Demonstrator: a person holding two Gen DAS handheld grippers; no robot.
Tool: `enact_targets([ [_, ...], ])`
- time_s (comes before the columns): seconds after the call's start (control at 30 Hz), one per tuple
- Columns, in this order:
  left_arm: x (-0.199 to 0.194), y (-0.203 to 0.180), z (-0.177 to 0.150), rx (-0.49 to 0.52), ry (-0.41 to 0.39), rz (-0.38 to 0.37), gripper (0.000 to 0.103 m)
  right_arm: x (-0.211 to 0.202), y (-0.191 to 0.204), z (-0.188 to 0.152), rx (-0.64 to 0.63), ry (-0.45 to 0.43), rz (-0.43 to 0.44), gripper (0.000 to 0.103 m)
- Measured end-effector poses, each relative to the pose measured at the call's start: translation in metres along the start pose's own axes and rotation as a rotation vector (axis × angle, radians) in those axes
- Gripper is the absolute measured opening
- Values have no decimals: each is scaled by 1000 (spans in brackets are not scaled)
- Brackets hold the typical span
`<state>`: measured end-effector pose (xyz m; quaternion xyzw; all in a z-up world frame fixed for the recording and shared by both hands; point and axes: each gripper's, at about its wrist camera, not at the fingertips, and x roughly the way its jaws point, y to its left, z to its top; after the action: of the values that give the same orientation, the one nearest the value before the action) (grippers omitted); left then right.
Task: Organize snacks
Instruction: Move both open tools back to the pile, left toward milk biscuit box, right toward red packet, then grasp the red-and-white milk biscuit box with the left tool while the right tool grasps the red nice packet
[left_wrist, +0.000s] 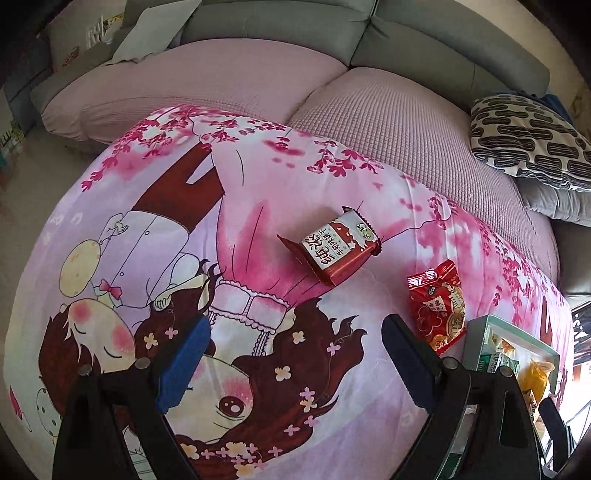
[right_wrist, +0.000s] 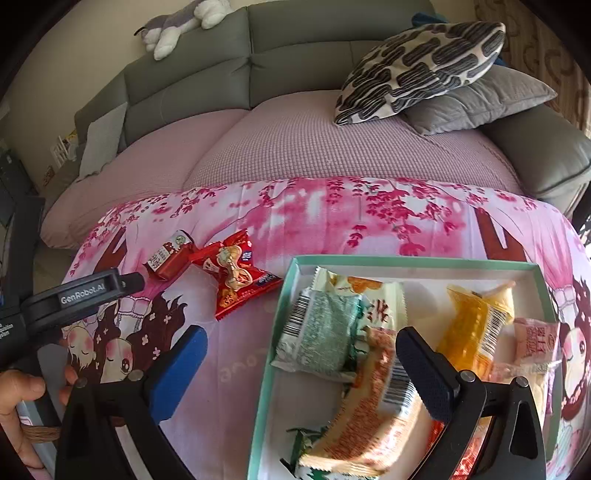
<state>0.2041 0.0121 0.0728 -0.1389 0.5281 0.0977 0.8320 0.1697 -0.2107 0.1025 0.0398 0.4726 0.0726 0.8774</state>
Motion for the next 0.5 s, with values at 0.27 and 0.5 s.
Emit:
enact_targets([
  [0.27, 32, -8, 26, 150, 55, 11, 94, 43, 33, 27, -120, 39, -11, 95],
  [0.5, 55, -21, 43, 256, 78, -3, 93, 77, 53, 37, -187, 74, -14, 86],
])
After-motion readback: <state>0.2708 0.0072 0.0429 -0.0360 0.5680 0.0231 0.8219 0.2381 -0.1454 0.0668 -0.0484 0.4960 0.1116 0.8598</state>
